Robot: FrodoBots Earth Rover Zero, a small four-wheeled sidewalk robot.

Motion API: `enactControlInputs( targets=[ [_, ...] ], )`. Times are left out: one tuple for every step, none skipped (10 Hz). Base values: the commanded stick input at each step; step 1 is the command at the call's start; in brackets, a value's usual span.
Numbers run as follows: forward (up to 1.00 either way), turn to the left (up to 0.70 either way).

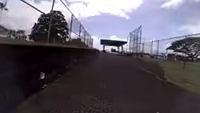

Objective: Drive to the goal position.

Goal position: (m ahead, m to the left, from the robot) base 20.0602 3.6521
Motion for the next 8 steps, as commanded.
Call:
enactControlInputs(
  targets=[
    [0.7, 0.01],
    [0.7, 0.01],
    [0.7, 0.01],
    [0.7, 0.01],
    [0.7, 0.01],
    [0.7, 0.01],
    [0.7, 0.01],
    [0.7, 0.01]
  ],
)
